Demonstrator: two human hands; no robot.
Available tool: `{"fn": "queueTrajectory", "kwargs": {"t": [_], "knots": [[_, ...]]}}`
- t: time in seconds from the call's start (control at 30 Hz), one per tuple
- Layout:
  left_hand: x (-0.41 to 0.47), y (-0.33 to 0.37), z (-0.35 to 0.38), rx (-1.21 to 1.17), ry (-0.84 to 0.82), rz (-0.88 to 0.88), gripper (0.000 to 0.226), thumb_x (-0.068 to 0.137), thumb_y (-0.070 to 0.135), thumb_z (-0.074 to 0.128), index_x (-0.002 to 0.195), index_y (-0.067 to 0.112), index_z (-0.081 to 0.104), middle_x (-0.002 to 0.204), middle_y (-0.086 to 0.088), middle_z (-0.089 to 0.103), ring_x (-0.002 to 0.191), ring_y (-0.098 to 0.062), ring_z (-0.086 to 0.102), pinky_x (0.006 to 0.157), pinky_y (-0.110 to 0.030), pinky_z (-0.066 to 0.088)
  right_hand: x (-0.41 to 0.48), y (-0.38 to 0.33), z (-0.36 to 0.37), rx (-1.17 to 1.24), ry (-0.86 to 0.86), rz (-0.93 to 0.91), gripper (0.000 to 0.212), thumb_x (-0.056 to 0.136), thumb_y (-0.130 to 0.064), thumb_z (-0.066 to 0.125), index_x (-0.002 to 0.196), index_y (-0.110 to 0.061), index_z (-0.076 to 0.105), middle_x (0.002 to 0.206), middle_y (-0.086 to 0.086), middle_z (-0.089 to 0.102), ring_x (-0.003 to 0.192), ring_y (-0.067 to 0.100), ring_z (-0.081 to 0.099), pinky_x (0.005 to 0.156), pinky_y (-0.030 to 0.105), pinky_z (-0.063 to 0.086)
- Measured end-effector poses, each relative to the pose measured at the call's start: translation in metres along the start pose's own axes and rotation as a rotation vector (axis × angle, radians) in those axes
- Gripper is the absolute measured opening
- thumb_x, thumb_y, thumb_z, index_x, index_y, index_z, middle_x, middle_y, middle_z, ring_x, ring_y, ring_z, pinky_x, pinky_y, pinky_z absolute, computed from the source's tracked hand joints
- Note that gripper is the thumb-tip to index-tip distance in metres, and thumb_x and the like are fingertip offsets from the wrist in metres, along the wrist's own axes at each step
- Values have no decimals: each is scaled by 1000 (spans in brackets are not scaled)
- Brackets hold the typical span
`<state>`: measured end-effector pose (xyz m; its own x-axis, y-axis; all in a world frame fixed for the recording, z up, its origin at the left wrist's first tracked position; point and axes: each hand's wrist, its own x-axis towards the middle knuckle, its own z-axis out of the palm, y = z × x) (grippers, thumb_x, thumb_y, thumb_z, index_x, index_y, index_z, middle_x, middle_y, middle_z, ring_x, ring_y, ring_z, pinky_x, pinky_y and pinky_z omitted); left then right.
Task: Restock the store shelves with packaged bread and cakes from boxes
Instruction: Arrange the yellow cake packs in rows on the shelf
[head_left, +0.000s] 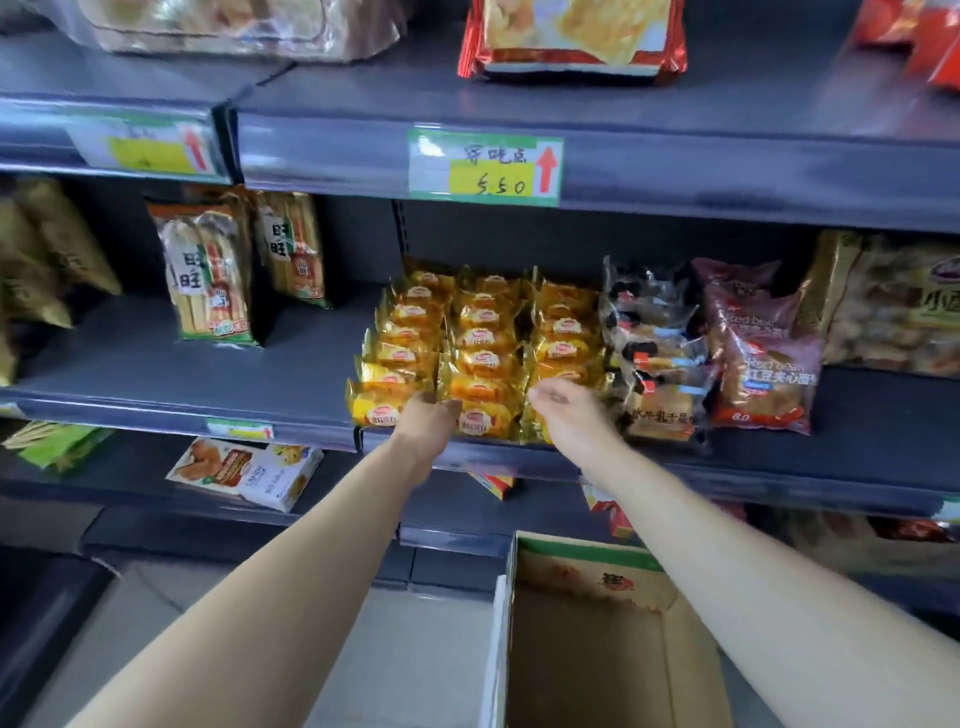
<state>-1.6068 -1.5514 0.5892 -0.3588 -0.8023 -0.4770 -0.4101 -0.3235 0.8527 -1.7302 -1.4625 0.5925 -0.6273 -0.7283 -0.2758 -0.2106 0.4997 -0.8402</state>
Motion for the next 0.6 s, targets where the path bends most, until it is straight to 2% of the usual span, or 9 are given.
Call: {"fn": "queueTrajectory", "kwargs": {"t": [0.13, 0.2, 0.27, 0.3, 0.37, 0.43, 0.47, 0.53, 0.6], "knots": [[22, -2, -6, 35, -37, -1, 36, 96, 12, 48, 129, -2, 48, 129, -21, 54, 120, -37, 52, 88, -34, 44, 5, -3, 26, 56, -46, 70, 42, 98, -31, 47, 136, -14, 49, 137, 1, 52, 122, 19, 52, 105, 34, 42], [28, -1, -8, 129, -14, 2, 28, 95, 10, 46, 120, 3, 54, 104, -16, 63, 93, -32, 60, 77, -33, 48, 7, -4, 33, 17, -20, 77, 42, 99, -31, 45, 136, -13, 49, 136, 1, 52, 122, 18, 50, 99, 26, 41], [33, 6, -13, 343, 54, 65, 17, 93, 5, 39, 95, 5, 56, 73, -6, 54, 60, -19, 47, 53, -25, 40, 10, -6, 35, -26, 54, 57, 39, 99, -31, 44, 133, -13, 53, 132, 1, 55, 115, 16, 52, 89, 23, 40], [37, 11, -14, 397, 106, 113, 18, 93, 3, 36, 89, 5, 53, 71, -6, 52, 57, -17, 44, 49, -23, 35, 11, -9, 35, -35, 93, 40, 38, 99, -31, 44, 130, -13, 54, 130, 2, 57, 109, 14, 53, 85, 23, 41], [45, 22, -17, 294, 116, 175, 21, 93, 2, 36, 99, 4, 56, 90, -12, 60, 70, -23, 54, 56, -24, 40, 16, -17, 32, -14, 133, 18, 37, 99, -32, 43, 129, -13, 56, 128, 2, 58, 103, 12, 53, 83, 23, 43], [58, 38, -18, 147, 100, 194, 33, 96, 6, 36, 125, 7, 52, 111, -12, 61, 82, -20, 58, 63, -23, 44, 22, -26, 29, 12, 126, 20, 40, 100, -36, 40, 132, -16, 52, 132, 1, 55, 112, 16, 52, 87, 25, 43], [64, 45, -17, 77, 73, 183, 37, 98, 7, 34, 131, 9, 48, 115, -9, 60, 84, -16, 59, 65, -21, 47, 27, -31, 27, 34, 111, 37, 42, 100, -39, 38, 134, -18, 50, 135, 1, 52, 118, 18, 50, 90, 26, 40], [80, 60, -15, 0, 26, 152, 38, 99, 8, 31, 131, 9, 50, 120, -9, 61, 96, -20, 62, 80, -28, 54, 41, -40, 24, 113, 84, 103, 50, 99, -47, 34, 141, -20, 41, 144, 3, 43, 130, 23, 42, 98, 32, 36], [94, 68, -12, -6, -23, 108, 32, 99, 10, 32, 119, 7, 57, 114, -15, 65, 101, -28, 63, 91, -40, 53, 57, -45, 22, 207, 67, 201, 62, 96, -55, 32, 146, -18, 32, 151, 6, 34, 137, 27, 34, 107, 40, 31]]}}
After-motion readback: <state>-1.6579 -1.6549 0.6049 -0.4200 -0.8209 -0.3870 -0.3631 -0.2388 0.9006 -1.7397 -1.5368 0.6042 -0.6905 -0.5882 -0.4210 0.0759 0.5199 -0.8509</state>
